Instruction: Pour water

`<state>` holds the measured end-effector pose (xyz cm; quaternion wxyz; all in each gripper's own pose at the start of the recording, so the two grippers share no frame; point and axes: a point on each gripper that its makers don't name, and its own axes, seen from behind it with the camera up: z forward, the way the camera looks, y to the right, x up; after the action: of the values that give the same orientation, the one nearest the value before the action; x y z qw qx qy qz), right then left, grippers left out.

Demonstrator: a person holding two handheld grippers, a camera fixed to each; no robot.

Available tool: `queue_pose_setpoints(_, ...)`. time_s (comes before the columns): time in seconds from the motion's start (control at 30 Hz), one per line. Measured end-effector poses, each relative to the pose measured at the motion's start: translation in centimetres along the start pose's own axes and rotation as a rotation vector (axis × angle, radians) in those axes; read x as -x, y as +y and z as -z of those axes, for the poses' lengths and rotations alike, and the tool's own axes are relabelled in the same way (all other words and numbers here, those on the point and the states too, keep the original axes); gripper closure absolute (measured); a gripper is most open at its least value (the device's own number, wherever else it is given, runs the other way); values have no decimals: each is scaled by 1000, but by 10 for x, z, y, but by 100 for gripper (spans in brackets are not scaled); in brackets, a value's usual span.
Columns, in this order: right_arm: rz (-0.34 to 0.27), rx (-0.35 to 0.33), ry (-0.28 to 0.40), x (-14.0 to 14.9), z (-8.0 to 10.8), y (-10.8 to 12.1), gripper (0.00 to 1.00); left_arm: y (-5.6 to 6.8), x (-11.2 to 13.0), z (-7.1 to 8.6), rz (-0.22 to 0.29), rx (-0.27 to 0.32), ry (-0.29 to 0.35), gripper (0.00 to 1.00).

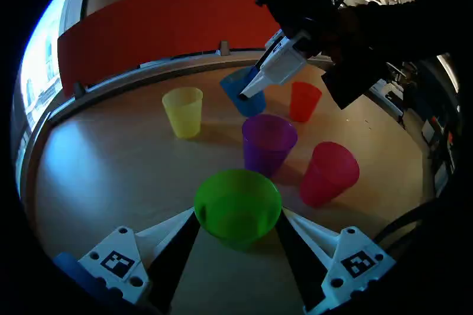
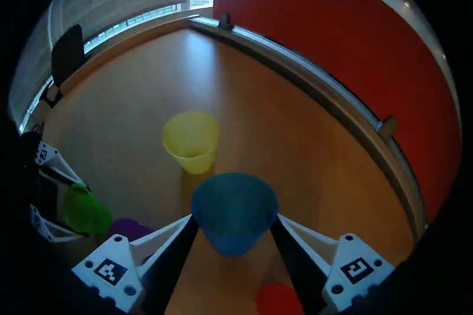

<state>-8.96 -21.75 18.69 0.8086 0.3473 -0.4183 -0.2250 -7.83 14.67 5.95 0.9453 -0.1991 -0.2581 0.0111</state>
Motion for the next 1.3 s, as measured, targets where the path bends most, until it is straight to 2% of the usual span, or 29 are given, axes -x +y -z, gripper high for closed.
queue_pose_setpoints(0.4,-12,9,-33,10,-8,3,11,-2,0,-5,3,1,1,15)
queue_pose_setpoints(1.0,-38,5,-47,15,-19,0,10,-2,3,-6,-2,-11,11,15)
queue_pose_setpoints(1.3,-43,4,-51,17,-18,-1,11,-2,3,-7,-7,-16,12,15)
